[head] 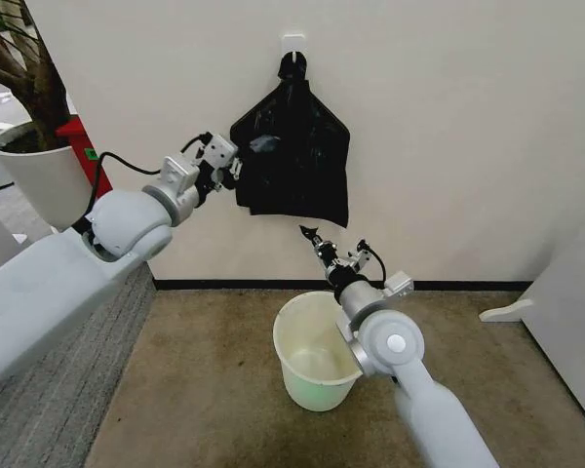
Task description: Place the garbage bag over the trash bin.
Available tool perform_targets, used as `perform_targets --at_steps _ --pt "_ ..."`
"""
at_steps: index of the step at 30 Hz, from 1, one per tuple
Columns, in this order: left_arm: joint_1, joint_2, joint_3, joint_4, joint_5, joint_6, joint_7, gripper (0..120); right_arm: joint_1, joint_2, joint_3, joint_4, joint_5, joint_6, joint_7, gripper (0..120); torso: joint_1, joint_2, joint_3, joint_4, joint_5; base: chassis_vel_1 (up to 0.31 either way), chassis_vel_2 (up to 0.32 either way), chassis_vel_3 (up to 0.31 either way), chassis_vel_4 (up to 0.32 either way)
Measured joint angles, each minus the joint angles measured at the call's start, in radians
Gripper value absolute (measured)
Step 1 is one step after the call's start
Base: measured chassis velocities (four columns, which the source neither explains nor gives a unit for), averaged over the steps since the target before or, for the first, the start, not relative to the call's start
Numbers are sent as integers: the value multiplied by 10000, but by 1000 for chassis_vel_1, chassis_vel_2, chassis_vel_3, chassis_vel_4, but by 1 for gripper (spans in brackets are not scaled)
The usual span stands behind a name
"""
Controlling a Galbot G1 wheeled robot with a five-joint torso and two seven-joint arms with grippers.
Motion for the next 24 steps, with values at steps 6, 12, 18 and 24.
perform_targets --at_steps 6,12,18,24 --pt "244 -31 -289 -288 -1514 -32 -1266 0 -489 -653 -110 387 -3222 -318 -1295 34 0 0 0 -1 3 0 0 0 0" --pt "240 -152 -295 -408 -2326 -40 -1876 0 -274 -1344 192 989 -4942 -589 -1466 54 0 0 0 -3 2 0 0 0 0" --pt "195 -189 -258 -425 -2596 -79 -1978 0 653 -2034 482 1692 -5204 -1181 -1136 75 0 0 0 0 1 0 0 0 0" --pt "155 -270 -204 -424 -2631 -93 -2022 0 1972 -2653 -6 2035 -5164 -1738 -730 97 0 0 0 -2 2 0 0 0 0"
